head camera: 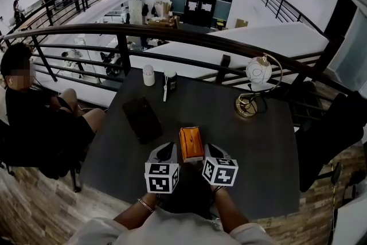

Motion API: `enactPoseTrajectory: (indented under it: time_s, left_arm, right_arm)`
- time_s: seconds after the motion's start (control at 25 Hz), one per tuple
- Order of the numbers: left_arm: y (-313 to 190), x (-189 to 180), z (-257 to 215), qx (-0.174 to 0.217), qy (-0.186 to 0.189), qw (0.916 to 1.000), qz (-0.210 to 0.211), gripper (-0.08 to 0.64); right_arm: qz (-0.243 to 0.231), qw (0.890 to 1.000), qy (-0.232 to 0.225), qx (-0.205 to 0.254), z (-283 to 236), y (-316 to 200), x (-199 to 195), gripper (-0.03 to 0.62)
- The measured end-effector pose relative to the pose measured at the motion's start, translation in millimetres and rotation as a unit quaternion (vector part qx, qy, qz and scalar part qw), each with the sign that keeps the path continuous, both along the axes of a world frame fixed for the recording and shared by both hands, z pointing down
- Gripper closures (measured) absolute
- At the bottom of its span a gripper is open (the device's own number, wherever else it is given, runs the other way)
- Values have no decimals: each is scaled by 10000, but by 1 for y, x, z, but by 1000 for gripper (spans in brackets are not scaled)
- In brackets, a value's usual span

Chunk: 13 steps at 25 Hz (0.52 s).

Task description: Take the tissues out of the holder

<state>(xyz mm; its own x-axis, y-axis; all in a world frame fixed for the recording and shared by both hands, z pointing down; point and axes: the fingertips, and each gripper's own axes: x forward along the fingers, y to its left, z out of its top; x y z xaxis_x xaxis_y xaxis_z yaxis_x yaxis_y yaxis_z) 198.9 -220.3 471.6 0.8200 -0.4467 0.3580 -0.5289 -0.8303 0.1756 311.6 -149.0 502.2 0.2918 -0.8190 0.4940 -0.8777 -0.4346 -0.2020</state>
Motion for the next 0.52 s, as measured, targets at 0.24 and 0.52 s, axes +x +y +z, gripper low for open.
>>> enactPoseTrajectory:
  time_s: [0.24,0.52]
  left_arm:
    - [-2,-3,1,-24,-10,10000,-13,552]
    - [-5,-4,2,8,-36,10000,-20,552]
  right_arm:
    - [-1,10000,4,-36,1,-1,-2,584]
    - [17,10000,-36,16,0,-4,-2,584]
